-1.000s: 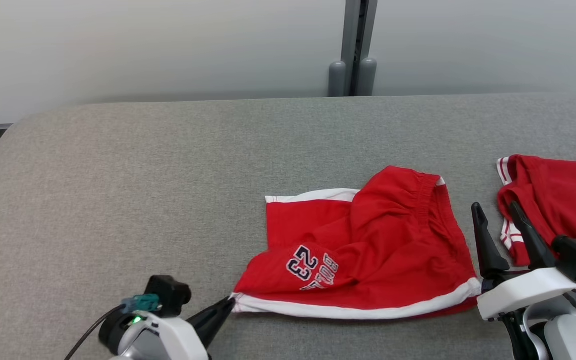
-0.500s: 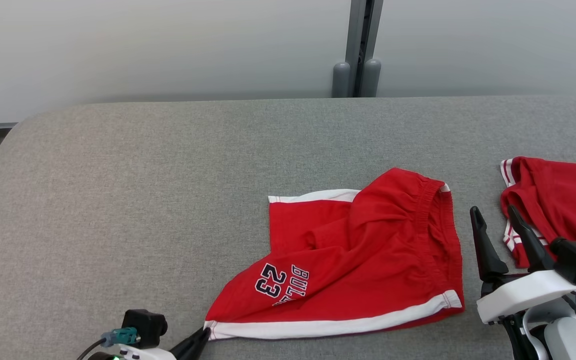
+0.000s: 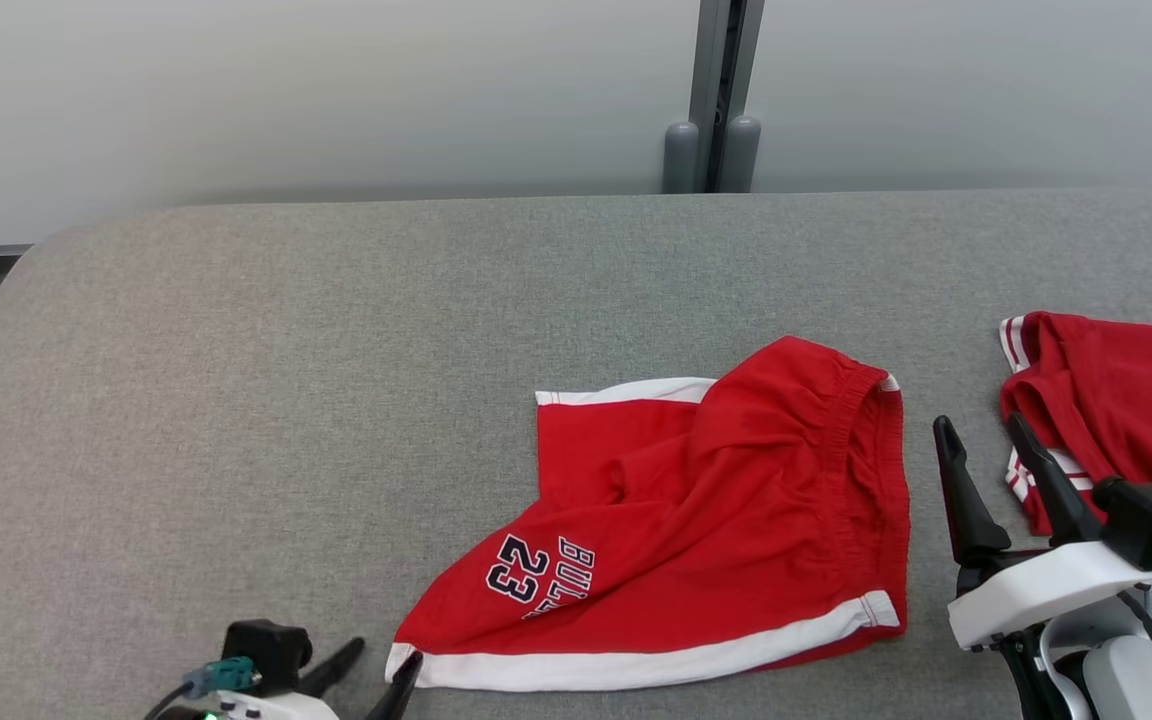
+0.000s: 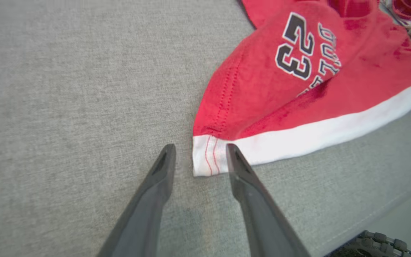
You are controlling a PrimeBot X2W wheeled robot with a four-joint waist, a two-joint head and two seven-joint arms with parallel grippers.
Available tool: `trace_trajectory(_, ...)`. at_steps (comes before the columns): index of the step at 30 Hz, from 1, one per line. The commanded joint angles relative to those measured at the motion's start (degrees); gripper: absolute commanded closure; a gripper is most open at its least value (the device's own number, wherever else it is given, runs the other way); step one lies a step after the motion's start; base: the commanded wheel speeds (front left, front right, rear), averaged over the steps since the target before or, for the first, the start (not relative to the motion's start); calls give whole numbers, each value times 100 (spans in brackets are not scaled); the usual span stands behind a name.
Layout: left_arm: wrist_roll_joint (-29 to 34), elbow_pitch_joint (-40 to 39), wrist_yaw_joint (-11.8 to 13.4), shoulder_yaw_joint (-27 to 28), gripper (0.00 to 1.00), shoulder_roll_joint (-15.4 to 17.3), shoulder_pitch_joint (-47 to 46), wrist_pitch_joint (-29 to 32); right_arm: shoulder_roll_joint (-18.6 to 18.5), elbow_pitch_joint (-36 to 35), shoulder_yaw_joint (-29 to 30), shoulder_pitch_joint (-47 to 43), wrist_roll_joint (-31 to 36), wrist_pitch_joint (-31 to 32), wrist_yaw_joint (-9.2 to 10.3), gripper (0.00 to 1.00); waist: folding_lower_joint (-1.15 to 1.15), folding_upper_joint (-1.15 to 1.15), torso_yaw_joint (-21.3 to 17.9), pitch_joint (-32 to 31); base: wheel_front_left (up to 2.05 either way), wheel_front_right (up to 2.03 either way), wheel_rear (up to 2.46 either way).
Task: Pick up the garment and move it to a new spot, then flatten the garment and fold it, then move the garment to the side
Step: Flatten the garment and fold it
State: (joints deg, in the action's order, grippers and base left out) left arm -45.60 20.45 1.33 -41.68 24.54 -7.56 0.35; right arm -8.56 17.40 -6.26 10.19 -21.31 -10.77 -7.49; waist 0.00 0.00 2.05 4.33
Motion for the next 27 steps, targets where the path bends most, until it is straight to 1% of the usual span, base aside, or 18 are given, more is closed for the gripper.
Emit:
trace_trajectory(1,-29,-38,29,53,0,46,-102,-55,-22,1,0,-35,4,-22,-1,0,0,0,1,-12,0,0,0)
trace_trajectory(4,-35,-207,110,192,0,149,-110,-200,-30,-5,-15,-57,12,-54,-1,0,0,0,9,-68,0,0,0)
trace_trajectory(6,3,-374,219,323,0,244,-113,-335,-29,-26,-33,-71,5,-91,-1,0,0,0,16,-109,0,0,0)
trace_trajectory(11,129,-761,558,696,0,450,-88,-860,12,-79,-82,-99,-9,-183,-1,0,0,0,38,-223,0,0,0)
trace_trajectory(12,172,-852,648,767,0,463,-79,-996,23,-94,-88,-98,-22,-203,-1,0,0,0,40,-246,0,0,0)
trace_trajectory(13,228,-1026,825,933,0,457,-31,-1224,34,-120,-98,-102,-9,-251,-1,0,0,0,40,-284,0,0,0)
trace_trajectory(18,241,-1376,1176,1591,0,215,127,-1523,56,-170,-185,-105,-18,-338,-1,0,0,0,58,-343,0,0,0)
trace_trajectory(21,438,-1547,1287,1945,0,44,202,-1552,95,-187,-212,-122,-23,-378,-1,0,0,0,59,-364,0,0,0)
trace_trajectory(23,700,-1635,1237,2126,0,-60,246,-1550,121,-211,-200,-134,-23,-408,-1,0,0,0,57,-360,0,0,0)
trace_trajectory(27,1122,-1615,1109,2470,0,-372,444,-1553,176,-222,-164,-217,39,-440,-1,0,0,0,41,-366,0,0,0)
